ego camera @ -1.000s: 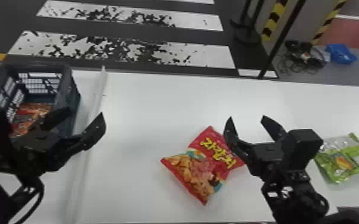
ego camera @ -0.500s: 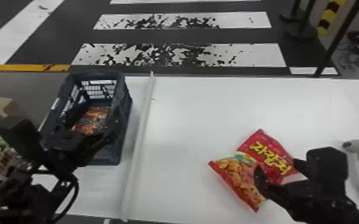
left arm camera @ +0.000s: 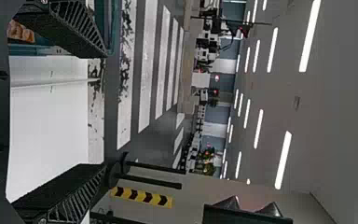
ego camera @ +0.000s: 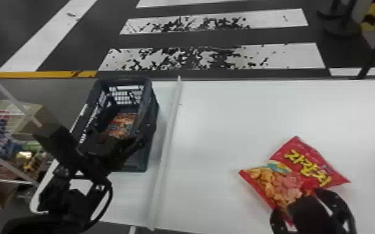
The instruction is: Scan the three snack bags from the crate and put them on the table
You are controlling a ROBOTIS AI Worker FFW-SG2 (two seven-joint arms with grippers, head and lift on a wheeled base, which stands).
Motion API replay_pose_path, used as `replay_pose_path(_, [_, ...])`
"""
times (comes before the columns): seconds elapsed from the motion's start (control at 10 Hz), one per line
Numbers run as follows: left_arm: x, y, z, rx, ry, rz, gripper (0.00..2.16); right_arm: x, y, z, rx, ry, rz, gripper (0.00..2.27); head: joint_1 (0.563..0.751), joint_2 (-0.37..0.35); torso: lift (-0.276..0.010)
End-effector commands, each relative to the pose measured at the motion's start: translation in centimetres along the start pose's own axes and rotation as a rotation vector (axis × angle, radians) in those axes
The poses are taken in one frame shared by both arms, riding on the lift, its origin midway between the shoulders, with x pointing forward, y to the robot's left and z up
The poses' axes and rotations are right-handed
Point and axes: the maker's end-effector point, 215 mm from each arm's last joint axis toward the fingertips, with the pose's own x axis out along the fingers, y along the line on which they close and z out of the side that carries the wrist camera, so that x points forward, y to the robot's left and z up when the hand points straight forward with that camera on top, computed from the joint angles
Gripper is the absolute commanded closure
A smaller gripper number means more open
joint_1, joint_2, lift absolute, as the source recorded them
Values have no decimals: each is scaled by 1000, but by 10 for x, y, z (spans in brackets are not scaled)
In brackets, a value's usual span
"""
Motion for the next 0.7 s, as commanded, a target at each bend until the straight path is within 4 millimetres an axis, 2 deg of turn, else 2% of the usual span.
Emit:
replay_pose_path(0.0, [2, -9, -4, 1, 7, -14, 29, -1, 22, 4, -58, -33, 20, 110, 695, 192, -94])
replay_pose_path(0.2, [1, -15, -12, 2, 25, -22, 29, 9, 35, 15, -73, -79, 40, 110, 695, 214, -94])
replay_pose_path(0.4, [-3, -19, -19, 4, 41, -30, 29, 32, 54, 23, -129, -125, 59, 113, 695, 228, -94])
replay_pose_path(0.6, [-9, -13, -21, 7, 48, -18, 29, 53, 60, 20, -167, -123, 55, 124, 695, 252, -94])
